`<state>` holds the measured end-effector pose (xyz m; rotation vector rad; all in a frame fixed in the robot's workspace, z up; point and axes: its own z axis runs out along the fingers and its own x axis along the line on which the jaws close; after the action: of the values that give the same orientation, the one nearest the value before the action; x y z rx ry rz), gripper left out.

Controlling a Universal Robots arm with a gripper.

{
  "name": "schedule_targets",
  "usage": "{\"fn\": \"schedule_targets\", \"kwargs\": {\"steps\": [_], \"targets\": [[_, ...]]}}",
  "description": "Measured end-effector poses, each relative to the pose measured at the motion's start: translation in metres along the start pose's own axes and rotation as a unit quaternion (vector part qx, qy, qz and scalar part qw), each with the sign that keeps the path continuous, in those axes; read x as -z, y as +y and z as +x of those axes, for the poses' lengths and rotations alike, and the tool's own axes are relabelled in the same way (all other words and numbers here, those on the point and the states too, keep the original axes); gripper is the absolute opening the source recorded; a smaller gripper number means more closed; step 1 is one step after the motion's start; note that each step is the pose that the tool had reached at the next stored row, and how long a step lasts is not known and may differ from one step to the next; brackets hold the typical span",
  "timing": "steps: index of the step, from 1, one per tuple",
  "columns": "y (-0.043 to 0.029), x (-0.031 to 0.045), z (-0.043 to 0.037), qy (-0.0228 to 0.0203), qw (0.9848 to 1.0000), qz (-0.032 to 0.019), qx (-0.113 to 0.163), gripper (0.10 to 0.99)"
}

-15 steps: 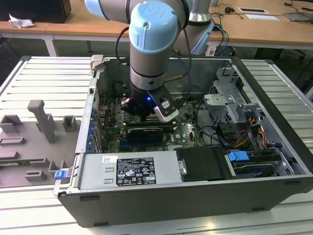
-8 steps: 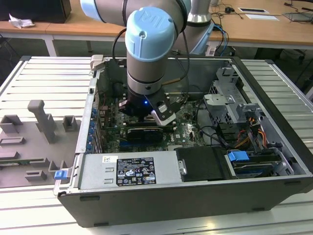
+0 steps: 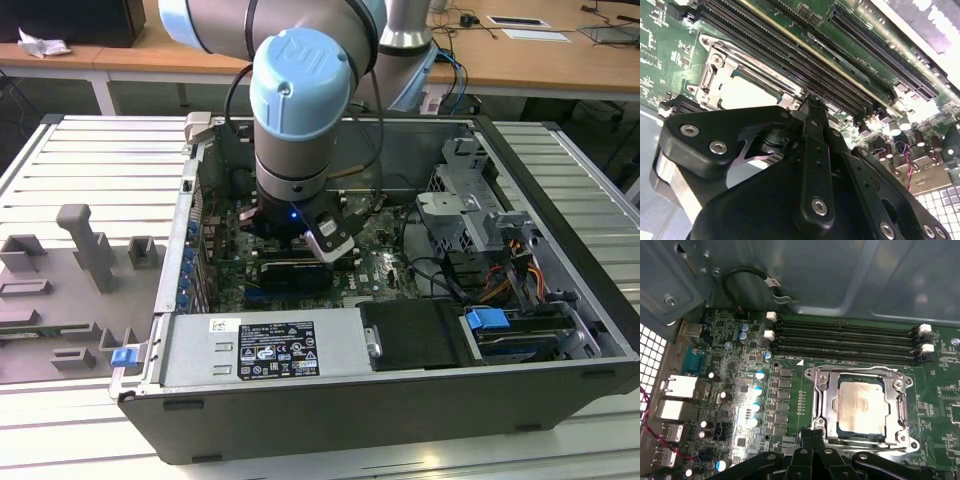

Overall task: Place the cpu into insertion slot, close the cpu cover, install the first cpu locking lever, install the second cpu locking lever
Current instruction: 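Install the second cpu locking lever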

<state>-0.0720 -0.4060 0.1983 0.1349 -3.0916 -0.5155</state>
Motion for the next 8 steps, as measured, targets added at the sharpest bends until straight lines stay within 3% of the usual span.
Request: {"fn": "schedule_targets", "kwargs": {"steps": [6, 8], "targets": [[-0.0017, -0.0057, 0.0024, -0.0017, 0.9998, -0.0174, 0.0, 0.106], [-0.0013, -0.0047, 0.0034, -0.0019, 0.9998, -0.0188, 0.0, 0.106]]}}
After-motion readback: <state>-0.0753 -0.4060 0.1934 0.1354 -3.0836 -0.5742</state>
